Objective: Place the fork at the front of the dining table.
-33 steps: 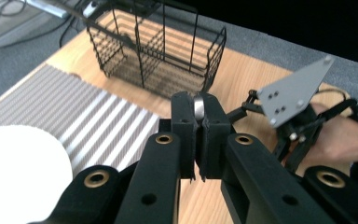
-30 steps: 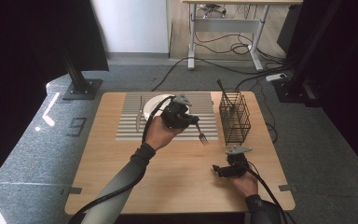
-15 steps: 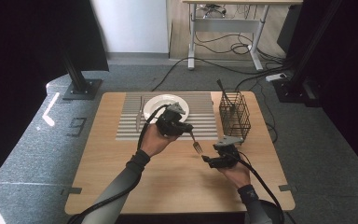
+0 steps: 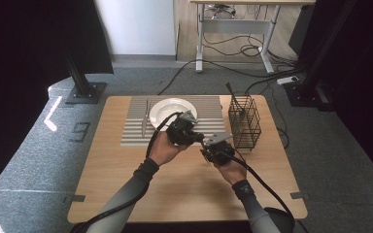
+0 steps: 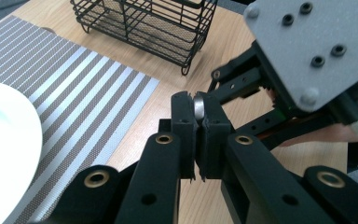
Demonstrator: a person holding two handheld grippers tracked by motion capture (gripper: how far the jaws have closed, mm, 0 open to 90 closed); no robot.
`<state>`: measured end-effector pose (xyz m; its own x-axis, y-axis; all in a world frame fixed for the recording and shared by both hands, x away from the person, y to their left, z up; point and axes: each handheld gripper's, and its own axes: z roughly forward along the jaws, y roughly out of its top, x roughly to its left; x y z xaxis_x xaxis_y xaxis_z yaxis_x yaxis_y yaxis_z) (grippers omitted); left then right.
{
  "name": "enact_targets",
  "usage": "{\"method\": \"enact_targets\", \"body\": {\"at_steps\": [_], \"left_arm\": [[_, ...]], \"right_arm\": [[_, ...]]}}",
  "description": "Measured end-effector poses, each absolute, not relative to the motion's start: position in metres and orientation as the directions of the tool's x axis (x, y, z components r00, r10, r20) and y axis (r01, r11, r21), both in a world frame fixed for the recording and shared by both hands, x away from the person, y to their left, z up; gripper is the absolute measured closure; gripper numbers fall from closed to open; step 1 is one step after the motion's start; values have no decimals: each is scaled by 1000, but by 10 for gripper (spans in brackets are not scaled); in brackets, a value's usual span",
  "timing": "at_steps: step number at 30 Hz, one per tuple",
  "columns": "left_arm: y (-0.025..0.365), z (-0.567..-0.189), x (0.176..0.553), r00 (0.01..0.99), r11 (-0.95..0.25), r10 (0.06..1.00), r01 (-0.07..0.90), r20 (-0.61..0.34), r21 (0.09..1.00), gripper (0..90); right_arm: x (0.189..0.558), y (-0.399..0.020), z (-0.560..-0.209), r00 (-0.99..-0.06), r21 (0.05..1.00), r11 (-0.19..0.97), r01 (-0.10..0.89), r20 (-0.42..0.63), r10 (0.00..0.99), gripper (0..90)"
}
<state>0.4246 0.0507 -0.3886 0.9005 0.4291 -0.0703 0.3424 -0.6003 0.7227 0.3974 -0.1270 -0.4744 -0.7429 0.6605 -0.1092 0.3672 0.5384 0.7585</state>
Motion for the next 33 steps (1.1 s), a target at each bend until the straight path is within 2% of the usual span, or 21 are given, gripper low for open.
{"method": "enact_targets", "body": {"at_steps": [3,7,8,10,12,13,14,15,16,17,18,21,24,33], "left_arm": [[48,-388,423,903,-600,426,331,-59,728,866],[47,-387,421,907,-596,420,309,-40,741,865],[48,-388,418,913,-587,407,284,-27,758,834],[49,-390,416,914,-594,405,259,4,762,656],[52,-394,412,910,-599,414,240,39,764,528],[52,-394,412,910,-599,414,240,39,764,463],[55,-396,411,910,-593,412,233,41,770,463],[61,-401,408,911,-572,411,233,29,786,354],[61,-401,408,911,-572,411,233,29,786,313],[64,-403,406,910,-565,414,236,25,791,313],[69,-409,403,905,-567,423,234,36,790,250],[74,-415,399,902,-566,429,233,42,790,159],[82,-424,394,896,-549,444,249,26,798,139],[110,-460,375,853,-495,522,326,-25,805,0]], "right_arm": [[395,-123,-474,-741,759,545,356,-126,659,827],[392,-120,-473,-733,761,550,345,-147,664,835],[391,-121,-472,-728,763,548,344,-152,669,836],[391,-123,-471,-726,766,542,346,-147,672,837],[392,-126,-469,-728,775,523,355,-122,675,837],[393,-128,-469,-727,780,510,363,-106,679,837],[393,-128,-469,-727,780,510,363,-106,679,837],[394,-131,-467,-725,784,500,367,-96,682,837],[394,-131,-467,-725,784,500,367,-96,682,837],[394,-132,-467,-722,785,499,366,-98,684,837],[395,-134,-466,-721,785,499,366,-99,686,837],[395,-136,-464,-722,785,493,376,-85,686,837],[396,-138,-464,-723,783,495,376,-85,685,837],[401,-142,-462,-723,776,495,392,-73,687,837]]}}
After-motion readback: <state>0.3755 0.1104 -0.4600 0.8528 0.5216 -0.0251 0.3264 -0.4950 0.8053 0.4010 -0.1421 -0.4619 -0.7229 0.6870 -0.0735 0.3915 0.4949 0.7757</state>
